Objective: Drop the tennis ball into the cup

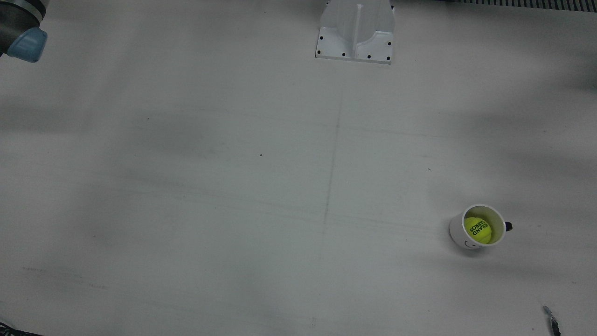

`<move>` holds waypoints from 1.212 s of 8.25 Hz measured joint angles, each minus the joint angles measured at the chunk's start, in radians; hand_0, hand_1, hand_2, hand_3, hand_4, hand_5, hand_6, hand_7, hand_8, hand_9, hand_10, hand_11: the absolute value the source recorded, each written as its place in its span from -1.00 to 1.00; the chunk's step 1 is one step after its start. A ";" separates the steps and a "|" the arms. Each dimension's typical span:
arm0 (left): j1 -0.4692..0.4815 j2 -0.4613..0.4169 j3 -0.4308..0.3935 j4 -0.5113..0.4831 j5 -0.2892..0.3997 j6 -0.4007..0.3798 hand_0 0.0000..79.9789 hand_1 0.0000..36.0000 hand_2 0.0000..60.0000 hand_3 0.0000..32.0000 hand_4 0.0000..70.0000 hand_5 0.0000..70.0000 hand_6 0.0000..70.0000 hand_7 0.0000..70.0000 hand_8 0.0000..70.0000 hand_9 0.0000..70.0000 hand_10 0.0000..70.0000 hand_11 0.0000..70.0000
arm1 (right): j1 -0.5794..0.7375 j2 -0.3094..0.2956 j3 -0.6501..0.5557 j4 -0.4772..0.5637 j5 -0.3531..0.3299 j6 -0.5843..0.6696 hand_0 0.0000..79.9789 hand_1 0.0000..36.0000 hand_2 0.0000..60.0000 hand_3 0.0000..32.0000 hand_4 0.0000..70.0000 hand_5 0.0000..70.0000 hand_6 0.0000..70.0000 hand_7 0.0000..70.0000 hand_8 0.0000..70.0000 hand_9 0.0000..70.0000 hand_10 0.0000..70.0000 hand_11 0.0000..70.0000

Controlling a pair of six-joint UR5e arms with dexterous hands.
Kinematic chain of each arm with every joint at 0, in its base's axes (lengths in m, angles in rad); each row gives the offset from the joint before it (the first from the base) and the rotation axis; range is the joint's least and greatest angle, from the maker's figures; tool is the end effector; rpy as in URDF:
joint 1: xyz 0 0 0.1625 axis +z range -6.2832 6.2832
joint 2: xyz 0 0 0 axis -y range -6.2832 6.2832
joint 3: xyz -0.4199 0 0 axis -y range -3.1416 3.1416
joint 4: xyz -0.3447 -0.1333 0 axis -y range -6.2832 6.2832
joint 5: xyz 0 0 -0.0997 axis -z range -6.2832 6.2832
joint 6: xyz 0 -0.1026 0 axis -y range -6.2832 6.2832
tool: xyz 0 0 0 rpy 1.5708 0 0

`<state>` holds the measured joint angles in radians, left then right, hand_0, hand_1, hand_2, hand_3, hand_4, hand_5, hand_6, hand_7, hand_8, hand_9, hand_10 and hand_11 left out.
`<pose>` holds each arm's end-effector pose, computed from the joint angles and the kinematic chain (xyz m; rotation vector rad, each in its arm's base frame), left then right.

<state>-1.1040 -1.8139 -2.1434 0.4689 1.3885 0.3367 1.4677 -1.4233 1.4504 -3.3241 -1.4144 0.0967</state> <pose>0.0741 -0.4846 0.3785 -0.0023 2.3399 -1.5919 0.0980 -0.5037 0.6827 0.0170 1.9839 -2.3098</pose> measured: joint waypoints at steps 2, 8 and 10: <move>-0.002 -0.011 -0.073 0.050 0.008 -0.010 0.46 0.82 -0.26 -1.00 -0.88 -0.87 -1.00 -0.43 -1.00 -0.93 -0.97 -0.88 | 0.001 0.000 0.001 0.000 0.000 0.000 -1.00 -1.00 -1.00 -1.00 -1.00 -1.00 -1.00 -1.00 -1.00 -1.00 -1.00 -1.00; -0.006 0.015 -0.069 0.177 0.011 -0.123 0.65 1.00 -0.12 -1.00 -0.81 -0.80 -0.93 -0.36 -1.00 -0.91 -0.99 -0.89 | 0.011 0.000 0.008 0.000 0.000 -0.002 -1.00 -1.00 -1.00 -1.00 -1.00 -1.00 -1.00 -1.00 -1.00 -1.00 -1.00 -1.00; -0.015 0.013 -0.054 0.196 0.016 -0.131 0.57 1.00 -0.10 -1.00 -0.82 -0.84 -0.98 -0.36 -1.00 -0.91 -1.00 -0.90 | 0.015 0.000 0.012 0.000 0.000 -0.004 -1.00 -1.00 -1.00 -1.00 -1.00 -1.00 -1.00 -1.00 -1.00 -1.00 -1.00 -1.00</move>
<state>-1.1192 -1.8004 -2.1977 0.6647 1.4040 0.2055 1.4832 -1.4235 1.4622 -3.3241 -1.4144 0.0925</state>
